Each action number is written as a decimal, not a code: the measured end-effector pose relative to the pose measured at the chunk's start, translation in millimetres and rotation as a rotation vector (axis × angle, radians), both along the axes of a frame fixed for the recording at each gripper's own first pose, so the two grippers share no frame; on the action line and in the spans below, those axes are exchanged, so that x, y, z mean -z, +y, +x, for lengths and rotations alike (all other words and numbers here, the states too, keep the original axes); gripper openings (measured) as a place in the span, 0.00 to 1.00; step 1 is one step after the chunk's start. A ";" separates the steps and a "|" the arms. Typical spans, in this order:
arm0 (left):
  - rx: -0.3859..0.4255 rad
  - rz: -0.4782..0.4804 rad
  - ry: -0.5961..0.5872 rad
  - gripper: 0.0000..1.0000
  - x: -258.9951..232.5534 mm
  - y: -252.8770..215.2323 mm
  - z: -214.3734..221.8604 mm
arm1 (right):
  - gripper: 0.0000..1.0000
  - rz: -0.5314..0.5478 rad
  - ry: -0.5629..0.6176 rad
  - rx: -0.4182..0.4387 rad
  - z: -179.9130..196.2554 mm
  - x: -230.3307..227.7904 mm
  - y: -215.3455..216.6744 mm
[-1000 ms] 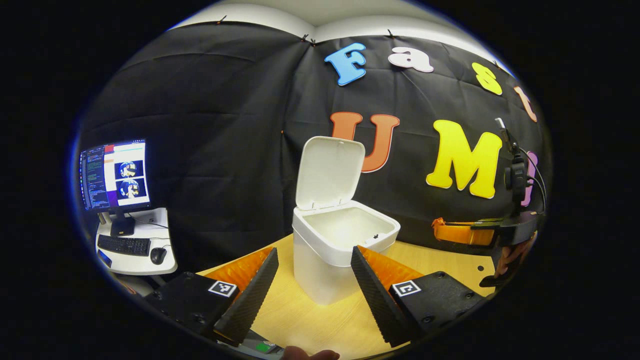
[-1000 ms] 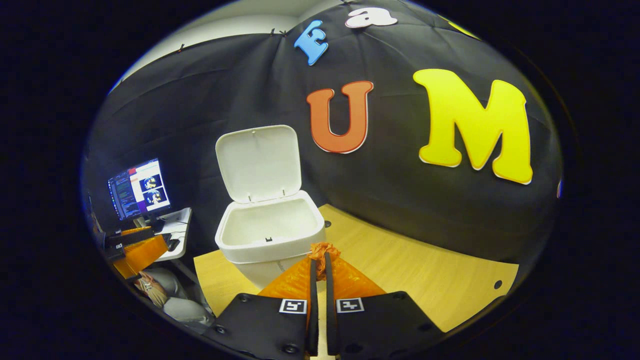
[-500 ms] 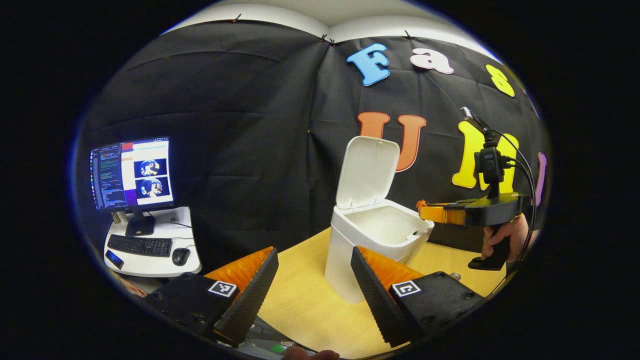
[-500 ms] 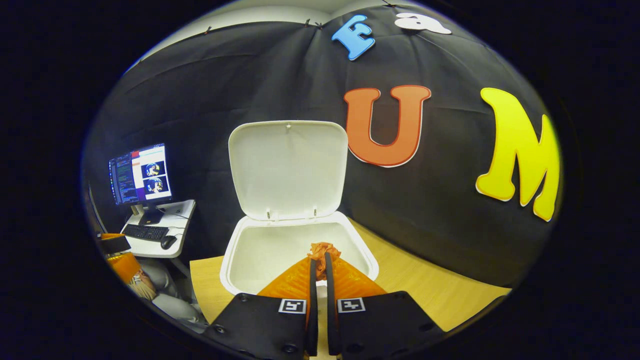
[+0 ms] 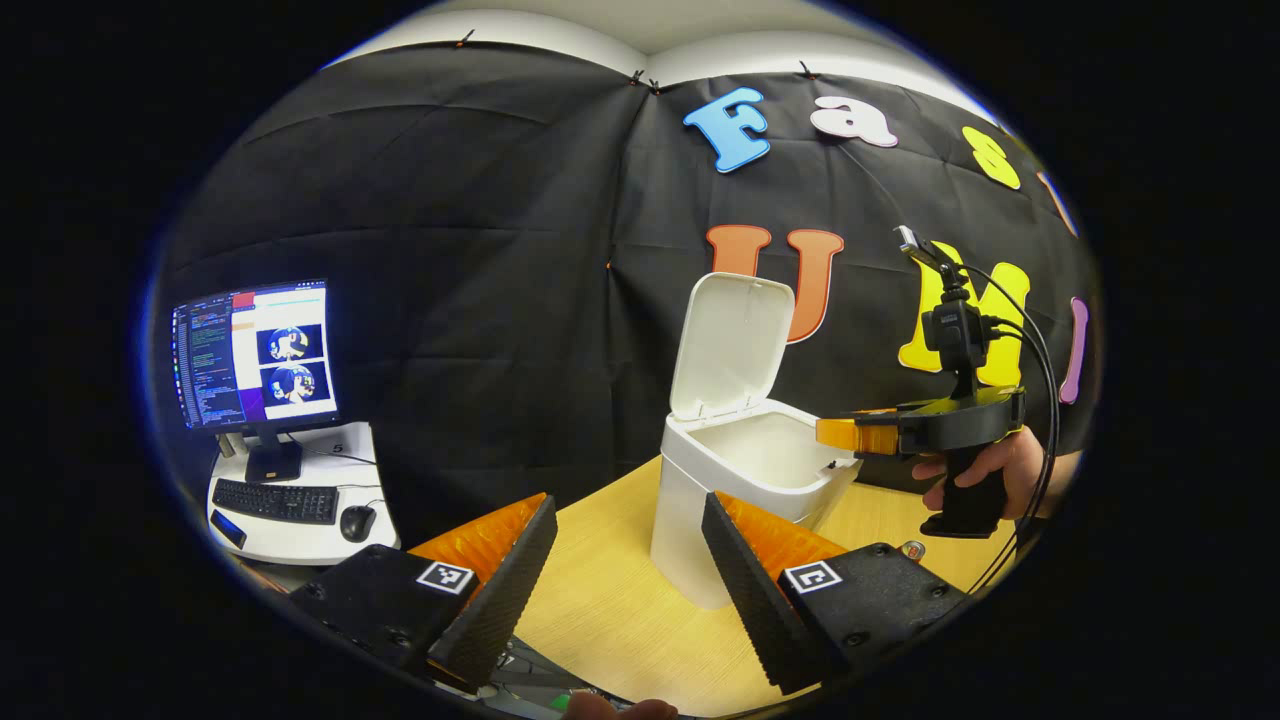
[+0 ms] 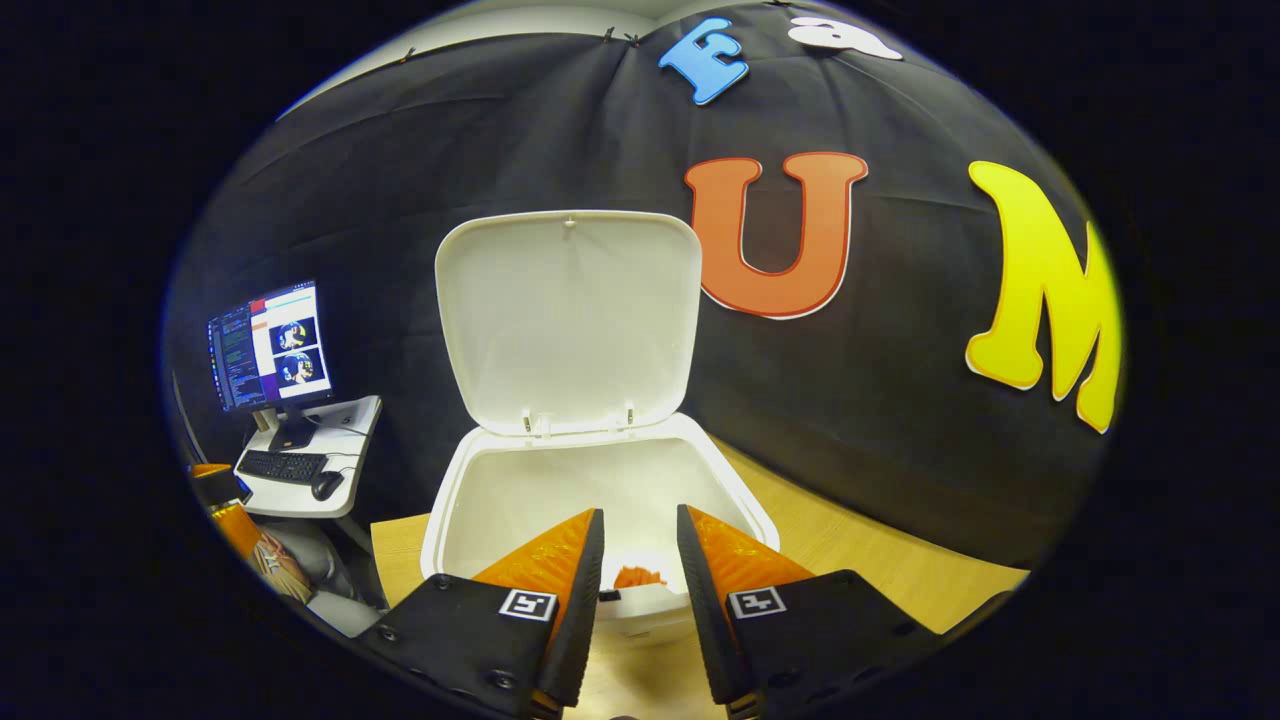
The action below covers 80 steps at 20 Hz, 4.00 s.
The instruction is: Press the lid of the desktop garbage bin to open it, pick up the crumpled paper on the desktop and throw it into the bin, then pick up the pop can on the desktop and drop it into the bin, and finally close the garbage bin lid.
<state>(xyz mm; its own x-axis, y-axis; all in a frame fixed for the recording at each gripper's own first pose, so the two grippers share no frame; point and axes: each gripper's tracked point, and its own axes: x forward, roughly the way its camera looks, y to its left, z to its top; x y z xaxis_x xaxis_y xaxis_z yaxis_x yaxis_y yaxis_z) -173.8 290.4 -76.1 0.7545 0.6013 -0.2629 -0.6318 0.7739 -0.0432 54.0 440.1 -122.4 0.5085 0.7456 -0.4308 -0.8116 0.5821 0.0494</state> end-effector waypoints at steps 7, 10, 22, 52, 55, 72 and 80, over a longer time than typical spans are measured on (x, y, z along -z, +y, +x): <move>0.101 0.010 0.013 0.96 4.2 -23.1 25.5 | 0.62 0.072 -0.031 0.038 -3.9 -32.2 -25.2; 0.184 0.040 0.030 0.96 7.3 -43.2 40.8 | 0.76 0.107 -0.042 0.076 -6.2 -45.7 -51.0; 0.466 0.072 0.025 0.97 41.7 -146.0 100.0 | 0.84 0.176 -0.068 0.386 -17.5 -69.2 -246.3; 0.807 0.047 0.191 0.97 270.3 -299.7 249.5 | 0.83 -0.136 0.090 0.791 -108.0 65.1 -512.0; 0.799 0.058 0.206 0.97 279.4 -299.0 259.1 | 0.84 -0.148 0.092 0.748 -107.0 66.9 -499.9; 0.813 0.005 0.239 0.96 311.1 -298.1 298.8 | 0.84 -0.175 0.124 0.684 -78.3 79.2 -471.0; 0.830 0.001 0.206 0.86 277.4 -301.8 295.8 | 0.82 -0.162 0.121 0.699 -78.9 74.2 -470.2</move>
